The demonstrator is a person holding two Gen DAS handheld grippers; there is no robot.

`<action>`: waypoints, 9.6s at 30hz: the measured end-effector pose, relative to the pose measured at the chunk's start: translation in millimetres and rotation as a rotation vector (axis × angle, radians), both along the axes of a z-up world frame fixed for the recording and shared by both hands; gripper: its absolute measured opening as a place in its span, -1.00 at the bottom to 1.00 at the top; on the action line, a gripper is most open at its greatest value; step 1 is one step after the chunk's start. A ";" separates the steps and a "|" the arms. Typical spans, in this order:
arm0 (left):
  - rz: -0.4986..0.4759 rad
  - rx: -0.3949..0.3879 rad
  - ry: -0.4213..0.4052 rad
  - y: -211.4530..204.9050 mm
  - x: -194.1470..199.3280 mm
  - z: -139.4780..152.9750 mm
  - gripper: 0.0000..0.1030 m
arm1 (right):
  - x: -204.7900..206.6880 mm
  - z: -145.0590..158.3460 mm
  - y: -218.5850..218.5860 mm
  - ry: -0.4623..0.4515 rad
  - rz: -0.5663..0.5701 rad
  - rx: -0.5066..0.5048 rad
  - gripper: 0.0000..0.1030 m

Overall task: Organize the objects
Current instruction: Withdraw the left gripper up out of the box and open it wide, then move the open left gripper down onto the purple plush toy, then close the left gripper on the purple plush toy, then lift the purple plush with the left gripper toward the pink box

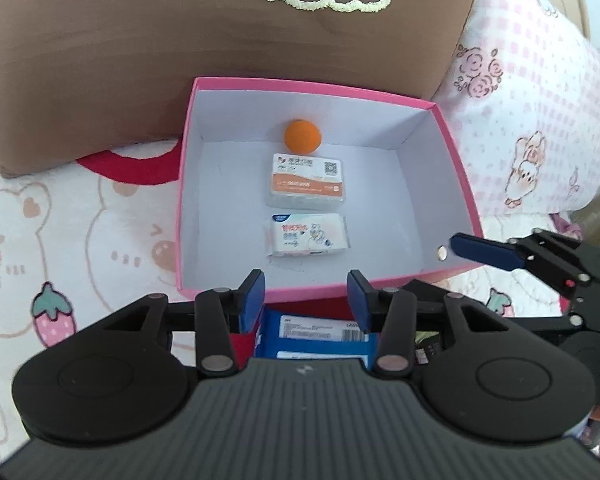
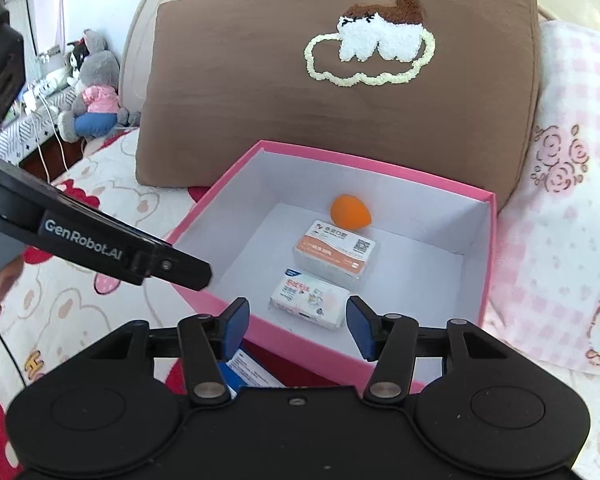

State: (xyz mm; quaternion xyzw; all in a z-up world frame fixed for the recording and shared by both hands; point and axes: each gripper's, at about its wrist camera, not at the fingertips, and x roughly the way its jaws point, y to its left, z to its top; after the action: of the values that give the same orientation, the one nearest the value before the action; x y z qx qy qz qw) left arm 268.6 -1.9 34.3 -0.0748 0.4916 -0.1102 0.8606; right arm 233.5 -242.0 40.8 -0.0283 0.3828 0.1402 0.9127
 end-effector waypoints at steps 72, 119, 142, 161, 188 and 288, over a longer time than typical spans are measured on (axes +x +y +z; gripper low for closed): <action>-0.005 -0.042 0.028 24.9 -147.7 9.9 0.95 | -164.0 -19.3 22.3 -0.020 0.156 0.054 0.94; 0.009 -0.182 0.009 29.3 -155.8 -130.6 0.89 | -151.7 -116.2 79.7 0.124 0.067 -0.074 0.93; 0.098 -0.207 0.009 35.4 -156.0 -151.5 0.00 | -128.5 -130.9 83.1 0.101 0.122 -0.249 0.92; 0.135 -0.299 0.129 39.2 -159.4 -155.7 -0.02 | -104.6 -139.0 76.1 0.216 0.298 -0.199 0.21; 0.211 -0.309 0.077 56.4 -160.5 -153.2 -0.28 | -128.8 -129.8 107.3 0.227 0.132 -0.226 0.15; -0.046 -0.215 -0.192 5.4 -189.4 -9.9 -0.33 | -184.3 -28.0 79.7 -0.192 0.075 -0.117 -0.02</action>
State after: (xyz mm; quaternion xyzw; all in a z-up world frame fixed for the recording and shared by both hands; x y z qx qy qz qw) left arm 79.1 3.4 24.3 -0.1443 0.3941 -0.1882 0.8879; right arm 49.2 -162.3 12.8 -0.1090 0.2999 0.1486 0.9360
